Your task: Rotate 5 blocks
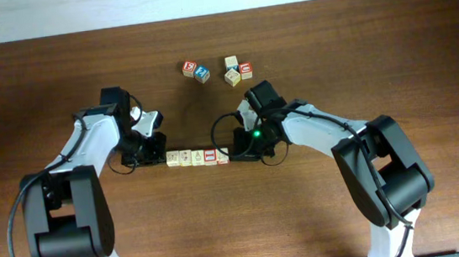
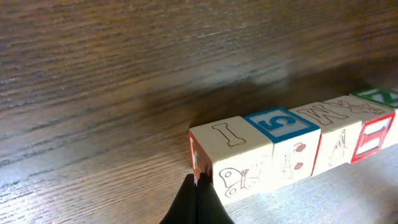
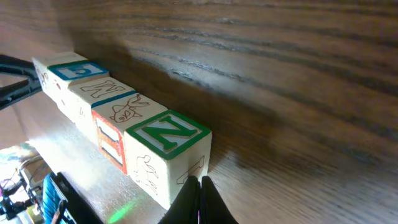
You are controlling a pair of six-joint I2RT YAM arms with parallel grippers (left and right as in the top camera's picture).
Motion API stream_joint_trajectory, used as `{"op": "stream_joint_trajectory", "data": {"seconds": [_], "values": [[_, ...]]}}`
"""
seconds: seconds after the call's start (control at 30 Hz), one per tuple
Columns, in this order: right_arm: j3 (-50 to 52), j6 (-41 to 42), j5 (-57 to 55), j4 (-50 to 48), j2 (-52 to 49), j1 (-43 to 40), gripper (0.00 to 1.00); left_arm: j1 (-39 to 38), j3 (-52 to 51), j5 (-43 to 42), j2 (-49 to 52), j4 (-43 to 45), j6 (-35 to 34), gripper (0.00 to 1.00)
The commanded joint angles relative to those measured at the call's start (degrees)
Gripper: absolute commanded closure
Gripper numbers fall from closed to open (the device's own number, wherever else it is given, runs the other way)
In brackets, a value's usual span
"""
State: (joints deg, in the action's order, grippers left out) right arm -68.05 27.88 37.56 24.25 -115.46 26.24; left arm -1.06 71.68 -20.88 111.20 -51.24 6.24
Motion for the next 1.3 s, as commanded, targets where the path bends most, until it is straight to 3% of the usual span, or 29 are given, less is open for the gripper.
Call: {"op": "stream_joint_trajectory", "data": {"seconds": [0.0,0.4,0.57,0.63,0.73,0.8,0.97,1.07,1.13,1.27], "values": [[-0.5,-4.1,11.8,-3.3,-0.6,2.0,0.95,-2.7,-0.4,-10.2,5.7,0.2,-0.3,1.00],[-0.5,-5.2,13.3,-3.7,-0.2,1.9,0.95,-2.3,0.3,-11.1,6.2,0.5,0.1,1.00],[-0.5,-5.1,10.8,-2.1,-0.2,1.7,0.95,2.9,3.3,-10.8,6.2,-2.0,0.1,1.00],[-0.5,-4.9,10.2,-1.5,-0.2,1.2,0.91,4.9,3.3,-10.8,6.2,-2.0,0.1,0.97],[-0.5,-3.3,7.5,0.9,-0.2,-0.6,0.63,6.0,3.3,-10.6,6.2,-2.0,0.1,0.84],[-0.5,-2.3,5.9,2.2,-0.2,-1.5,0.54,5.7,3.3,-9.2,6.2,-2.0,0.1,0.74],[-0.5,-1.9,5.0,3.2,-0.2,-3.4,0.51,5.5,3.3,-7.1,6.2,-2.1,0.1,0.71],[-0.5,-2.0,5.0,3.5,0.4,-5.3,0.51,5.5,3.6,-5.0,6.2,-2.6,0.0,0.81],[-1.2,-4.7,4.7,4.3,2.5,-6.6,0.51,5.5,6.6,-4.5,6.1,-6.6,0.1,0.85],[-4.8,-10.4,-2.1,11.1,9.7,-7.1,0.47,4.7,13.8,-3.5,2.1,-12.6,0.1,0.82]]}}
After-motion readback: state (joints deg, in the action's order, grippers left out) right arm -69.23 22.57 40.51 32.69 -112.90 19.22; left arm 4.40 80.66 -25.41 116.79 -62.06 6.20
